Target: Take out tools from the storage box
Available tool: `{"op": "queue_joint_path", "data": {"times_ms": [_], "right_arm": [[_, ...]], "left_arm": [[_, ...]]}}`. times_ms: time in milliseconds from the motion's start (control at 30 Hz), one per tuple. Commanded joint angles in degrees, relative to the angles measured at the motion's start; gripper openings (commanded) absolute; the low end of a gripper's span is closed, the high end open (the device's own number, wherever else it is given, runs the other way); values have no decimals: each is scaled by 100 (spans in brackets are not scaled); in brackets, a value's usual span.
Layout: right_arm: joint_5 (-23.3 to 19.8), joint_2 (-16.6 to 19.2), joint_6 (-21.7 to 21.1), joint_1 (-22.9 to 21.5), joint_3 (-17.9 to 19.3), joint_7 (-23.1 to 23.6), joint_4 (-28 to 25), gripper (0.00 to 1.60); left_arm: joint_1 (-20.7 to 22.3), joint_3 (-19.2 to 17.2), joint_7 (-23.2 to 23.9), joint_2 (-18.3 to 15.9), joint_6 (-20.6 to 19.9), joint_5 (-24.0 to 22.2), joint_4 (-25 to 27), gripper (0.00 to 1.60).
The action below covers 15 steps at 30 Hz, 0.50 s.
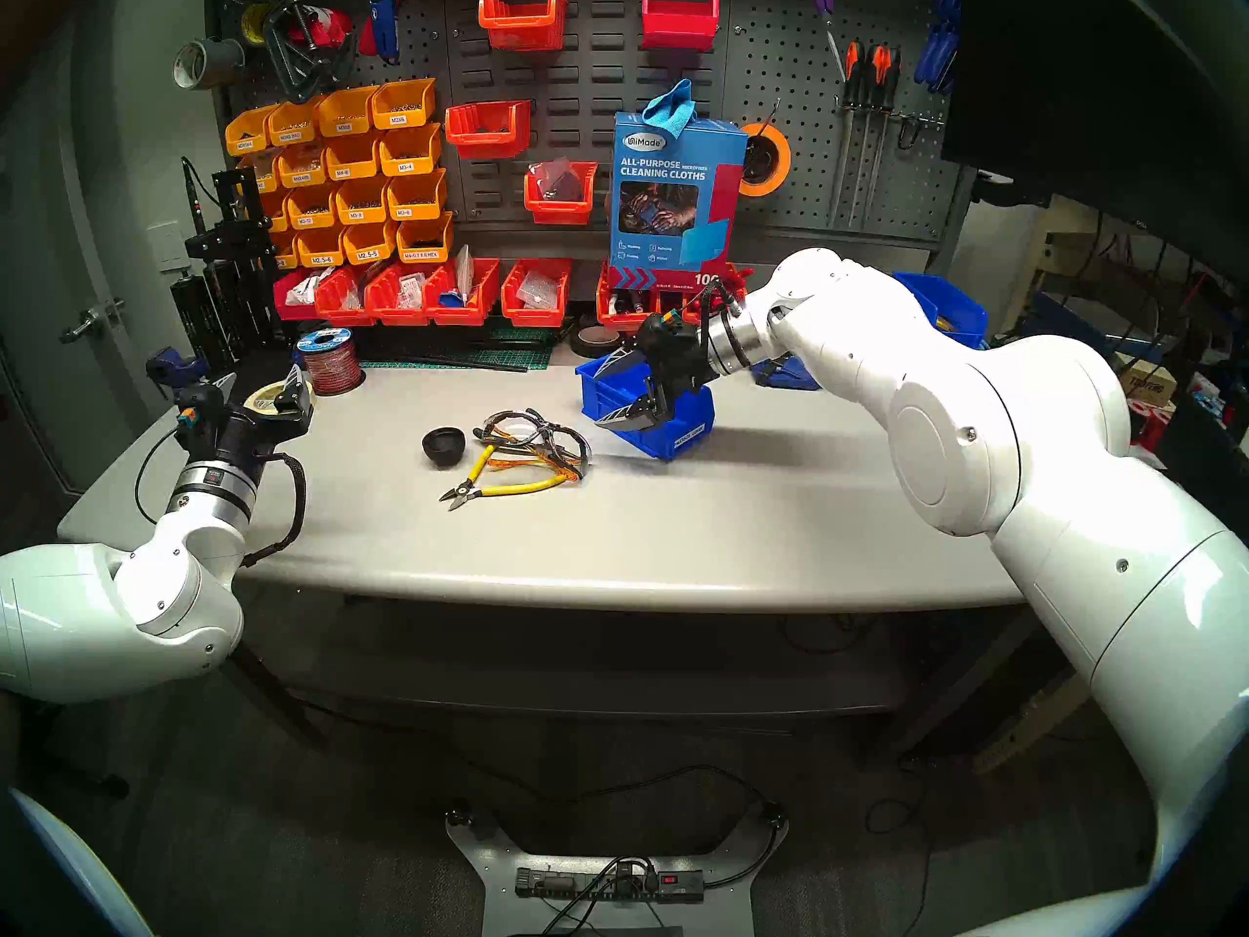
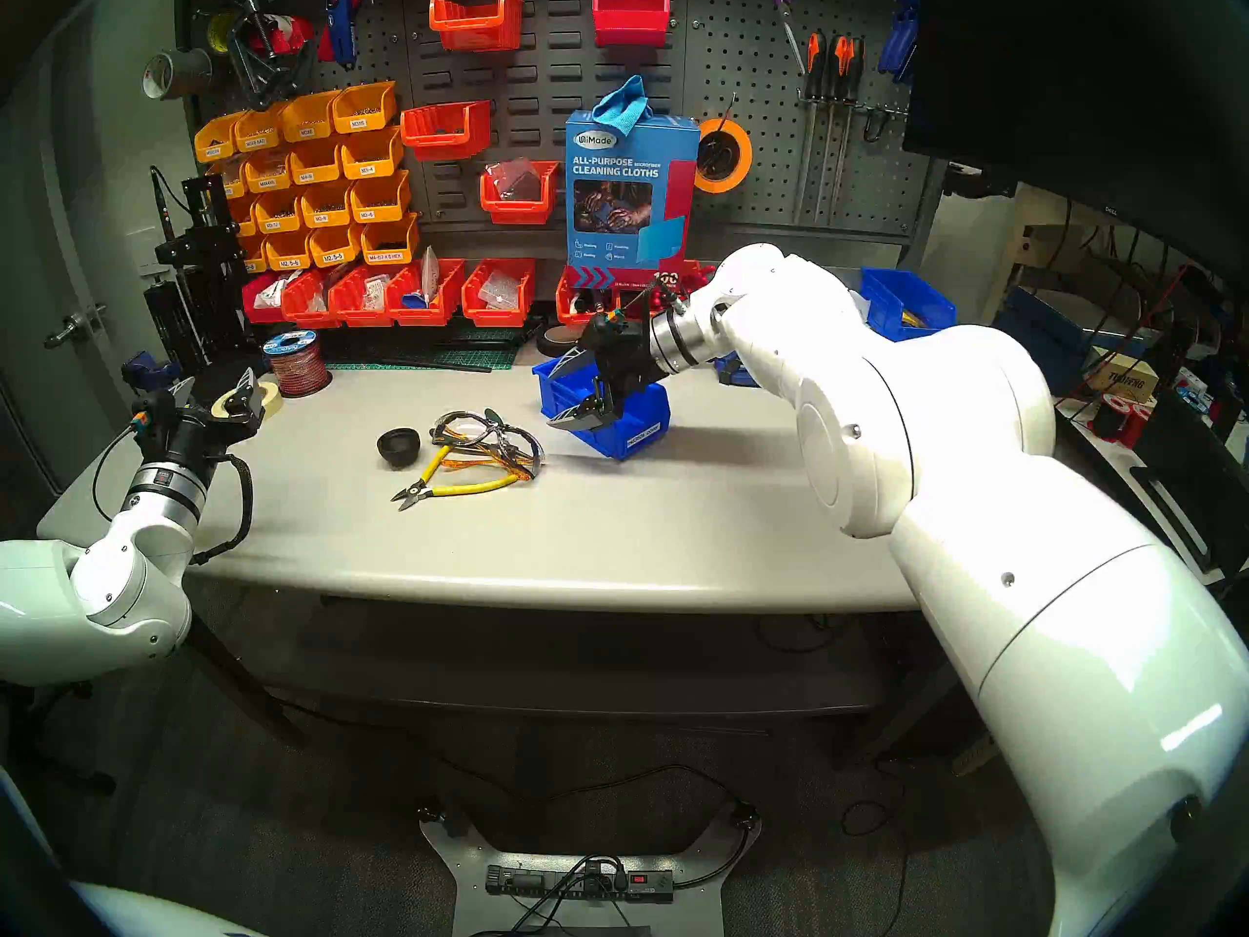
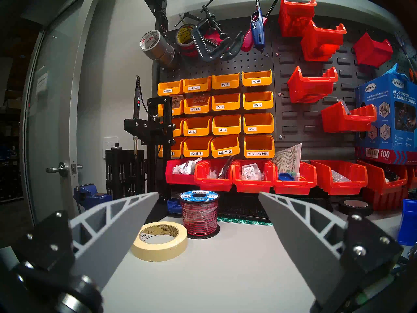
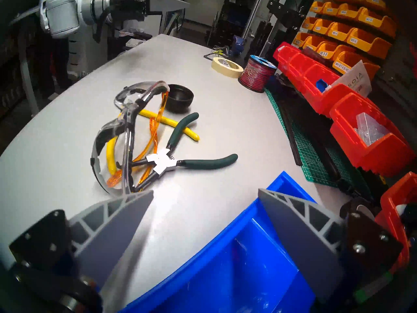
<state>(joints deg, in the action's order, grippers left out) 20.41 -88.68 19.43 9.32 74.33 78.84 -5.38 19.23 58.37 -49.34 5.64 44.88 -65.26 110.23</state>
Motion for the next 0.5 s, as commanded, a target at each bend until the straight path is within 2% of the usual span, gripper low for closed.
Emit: {"op": "queue_joint_path", "data": {"times_ms": [0,467], "right_arm": [[8,120,-49,-76,0,-22,-35,160],[25,358,-186,-31,-18,-85,-35,160]], "left_arm": [[47,-44,1,15,9,8,-4,160],[43,-43,1,15,9,4,-4,160]]}}
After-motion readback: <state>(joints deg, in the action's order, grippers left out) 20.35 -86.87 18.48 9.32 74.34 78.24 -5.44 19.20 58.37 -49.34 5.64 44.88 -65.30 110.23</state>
